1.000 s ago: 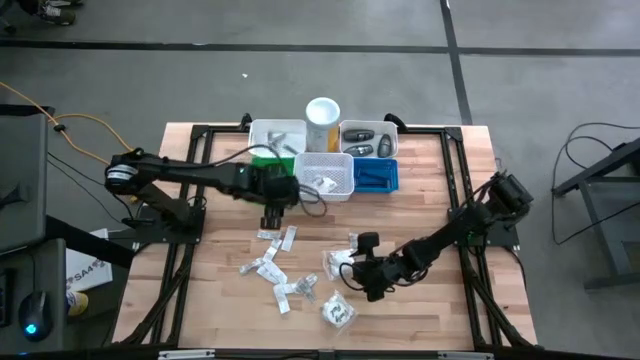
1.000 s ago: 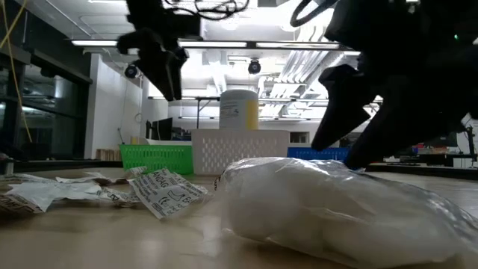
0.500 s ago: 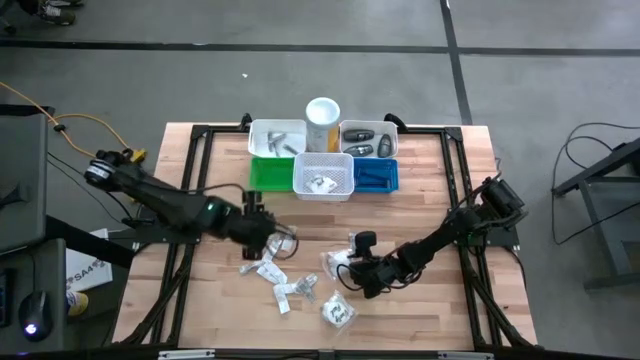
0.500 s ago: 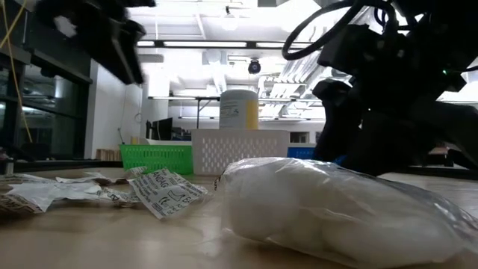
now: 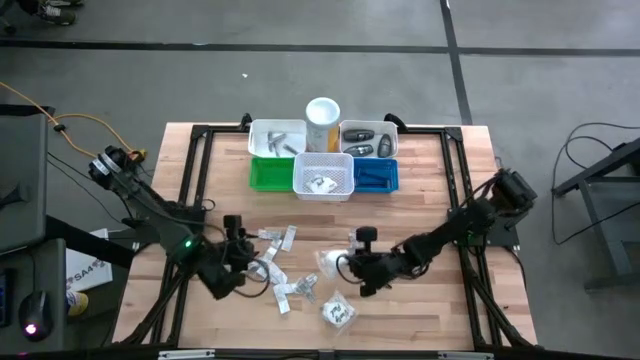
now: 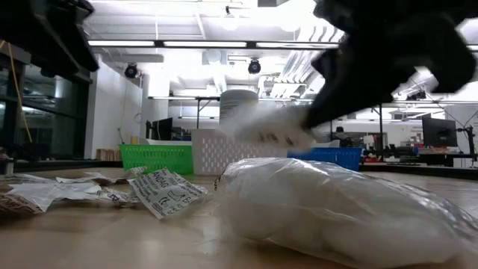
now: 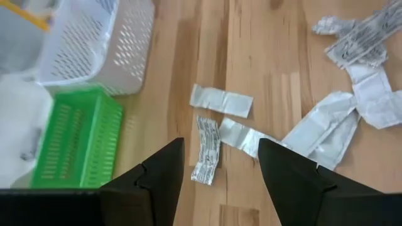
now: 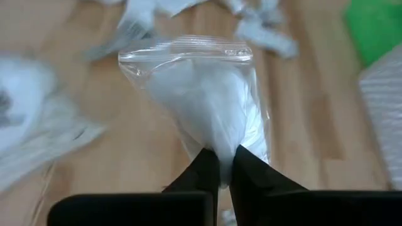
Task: Pick & Place Travel size toiletries
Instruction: Put the white cotton pack into the bottom white bin
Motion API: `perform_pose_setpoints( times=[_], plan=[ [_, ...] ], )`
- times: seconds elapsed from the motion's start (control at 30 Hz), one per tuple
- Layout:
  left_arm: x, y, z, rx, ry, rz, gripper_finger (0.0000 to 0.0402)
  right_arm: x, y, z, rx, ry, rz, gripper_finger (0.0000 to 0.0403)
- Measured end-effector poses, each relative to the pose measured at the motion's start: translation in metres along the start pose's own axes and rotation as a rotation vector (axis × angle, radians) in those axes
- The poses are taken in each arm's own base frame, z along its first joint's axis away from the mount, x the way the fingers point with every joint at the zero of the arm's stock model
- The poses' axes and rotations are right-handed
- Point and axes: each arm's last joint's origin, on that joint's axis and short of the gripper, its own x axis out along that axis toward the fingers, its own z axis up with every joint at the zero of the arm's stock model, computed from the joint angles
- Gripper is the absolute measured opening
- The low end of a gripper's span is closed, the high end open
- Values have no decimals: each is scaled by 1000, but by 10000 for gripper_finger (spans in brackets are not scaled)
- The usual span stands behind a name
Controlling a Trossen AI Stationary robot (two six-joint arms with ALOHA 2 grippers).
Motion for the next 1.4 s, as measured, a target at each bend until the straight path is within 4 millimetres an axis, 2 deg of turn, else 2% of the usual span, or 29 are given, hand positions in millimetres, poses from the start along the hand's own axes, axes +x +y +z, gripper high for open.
perform_pose_setpoints(
  times=[0.13,0.3,0.53,0.67,0.87,1.1,1.2,1.3,1.4],
  plan=[
    [-6,-7,-8,-10,-65,44,200,-10,-31,17,53,-65,-115,8],
    [-8,-10,-15,-15,-109,79,200,-14,-83,30,129,-92,-253,7],
    [-7,-9,-17,-15,-98,80,200,2,-156,22,256,-32,-291,6],
    [-7,-9,-16,-38,-100,78,200,8,-180,15,280,-7,-261,14],
    [-7,-10,-16,-68,-104,73,200,11,-191,11,308,-2,-248,75],
    [-7,-10,-16,-71,-106,71,200,11,-197,10,319,3,-281,174],
    [-7,-10,-16,-69,-106,71,200,3,-197,12,329,-4,-271,208],
    [-7,-9,-16,-59,-100,76,200,-9,-188,17,352,-17,-154,228],
    [-7,-9,-17,-56,-96,75,200,-21,-169,22,318,-27,62,233]
  ],
)
